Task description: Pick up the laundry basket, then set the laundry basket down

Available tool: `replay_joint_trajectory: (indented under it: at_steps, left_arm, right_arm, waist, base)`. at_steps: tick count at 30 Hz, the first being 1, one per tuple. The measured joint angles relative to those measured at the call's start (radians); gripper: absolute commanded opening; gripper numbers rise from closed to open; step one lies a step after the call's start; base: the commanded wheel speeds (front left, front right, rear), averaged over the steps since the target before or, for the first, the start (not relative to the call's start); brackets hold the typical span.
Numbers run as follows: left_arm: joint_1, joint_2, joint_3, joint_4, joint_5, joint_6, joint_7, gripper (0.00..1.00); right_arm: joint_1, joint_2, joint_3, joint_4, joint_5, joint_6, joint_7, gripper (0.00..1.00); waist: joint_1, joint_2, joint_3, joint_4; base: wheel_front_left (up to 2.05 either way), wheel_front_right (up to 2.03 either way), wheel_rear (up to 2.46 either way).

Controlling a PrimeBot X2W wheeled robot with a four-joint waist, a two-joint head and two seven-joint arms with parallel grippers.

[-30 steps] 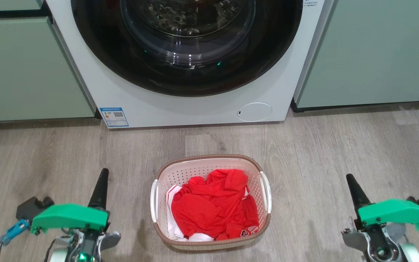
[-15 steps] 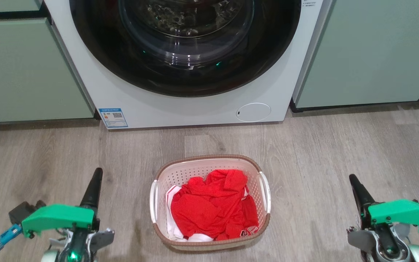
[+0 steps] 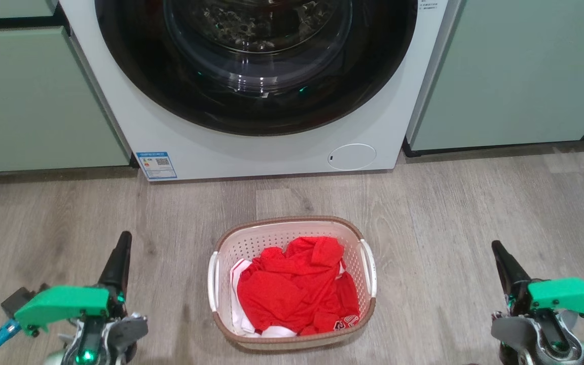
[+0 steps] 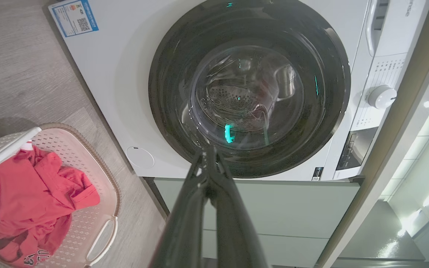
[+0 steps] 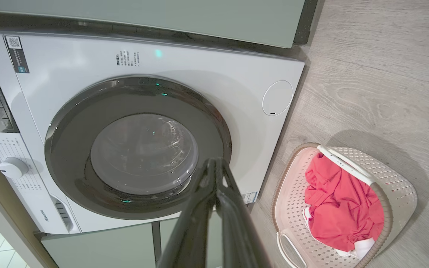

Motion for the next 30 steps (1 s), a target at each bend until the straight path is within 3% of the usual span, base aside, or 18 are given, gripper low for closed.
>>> replay_joint_trajectory:
  at_steps: [11, 30]
  left_arm:
    - [-0.006, 0.0, 0.036, 0.008, -0.111, -0.017, 0.03, 0.0]
    - [-0.009, -0.002, 0.041, 0.008, -0.111, -0.017, 0.031, 0.0]
  right_arm:
    - [-0.016, 0.0, -0.026, 0.003, 0.093, 0.0, 0.033, 0.0]
    - [-0.016, 0.0, -0.032, 0.003, 0.094, 0.0, 0.039, 0.0]
  waist:
    - [0.0, 0.0, -0.001, -0.003]
    - [0.0, 0.0, -0.001, -0.003]
  base:
    - [0.0, 0.0, 0.0]
    - [0.0, 0.0, 0.0]
